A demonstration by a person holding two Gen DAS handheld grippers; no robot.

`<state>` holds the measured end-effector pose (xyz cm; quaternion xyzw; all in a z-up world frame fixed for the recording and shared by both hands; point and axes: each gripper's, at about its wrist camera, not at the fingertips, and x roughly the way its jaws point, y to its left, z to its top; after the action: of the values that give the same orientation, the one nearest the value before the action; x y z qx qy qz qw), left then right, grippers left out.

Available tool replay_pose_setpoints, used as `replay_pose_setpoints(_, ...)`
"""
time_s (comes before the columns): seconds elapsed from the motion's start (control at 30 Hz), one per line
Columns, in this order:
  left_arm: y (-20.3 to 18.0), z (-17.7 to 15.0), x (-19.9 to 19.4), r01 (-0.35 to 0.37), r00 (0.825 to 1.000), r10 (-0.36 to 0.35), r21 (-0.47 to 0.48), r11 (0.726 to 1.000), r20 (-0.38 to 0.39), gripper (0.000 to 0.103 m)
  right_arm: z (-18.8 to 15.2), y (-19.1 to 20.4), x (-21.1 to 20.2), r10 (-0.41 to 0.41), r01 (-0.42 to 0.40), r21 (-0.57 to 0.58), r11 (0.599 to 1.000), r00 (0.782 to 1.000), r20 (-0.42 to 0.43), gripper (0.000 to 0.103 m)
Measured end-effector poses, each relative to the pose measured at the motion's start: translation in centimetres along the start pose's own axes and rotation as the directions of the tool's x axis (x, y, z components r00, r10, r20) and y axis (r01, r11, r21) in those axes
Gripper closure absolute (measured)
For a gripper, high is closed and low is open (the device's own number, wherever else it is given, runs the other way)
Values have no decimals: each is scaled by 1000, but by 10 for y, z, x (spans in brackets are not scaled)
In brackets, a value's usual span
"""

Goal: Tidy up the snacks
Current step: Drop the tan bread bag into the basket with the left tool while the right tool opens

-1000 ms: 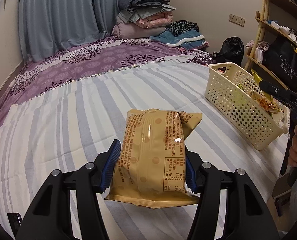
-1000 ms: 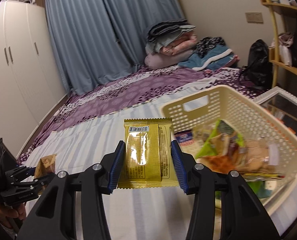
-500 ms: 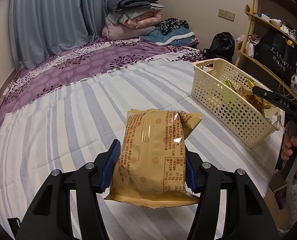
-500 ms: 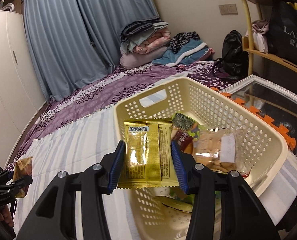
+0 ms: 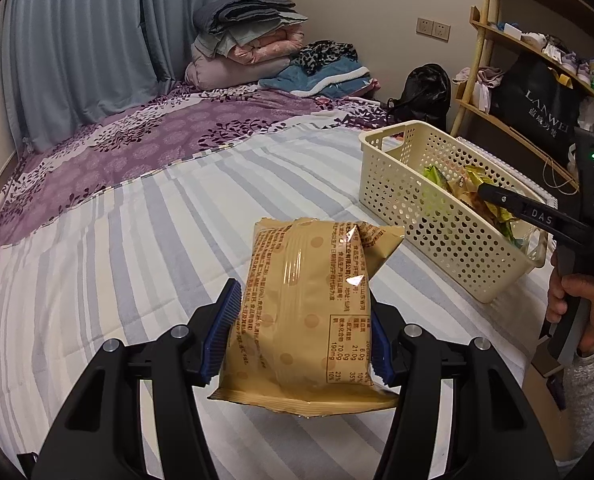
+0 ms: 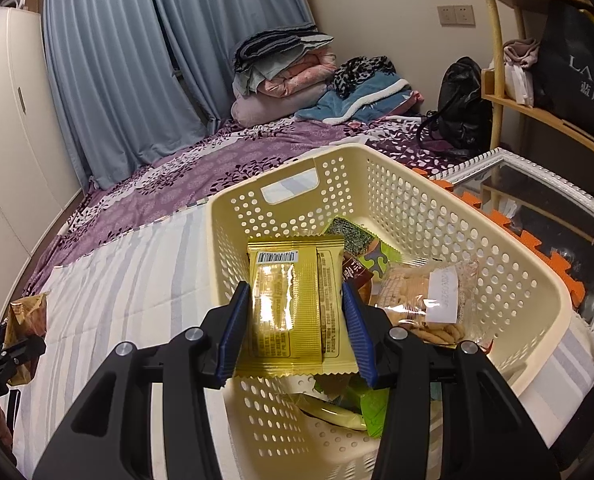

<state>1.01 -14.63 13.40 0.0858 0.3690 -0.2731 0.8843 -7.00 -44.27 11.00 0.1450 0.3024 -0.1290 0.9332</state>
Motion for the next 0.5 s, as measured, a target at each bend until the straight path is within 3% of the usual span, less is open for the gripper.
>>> replay_pose_setpoints(0.37, -15, 7, 11, 19, 1000, -19, 25, 999, -16, 44, -4, 8, 7, -36, 35, -58, 998, 999, -11, 56)
replay_pose_setpoints(0.5, -27, 20, 21, 49, 999, -48, 33, 998, -22, 44, -3, 10, 8, -21, 20, -50, 999, 1000, -20, 49)
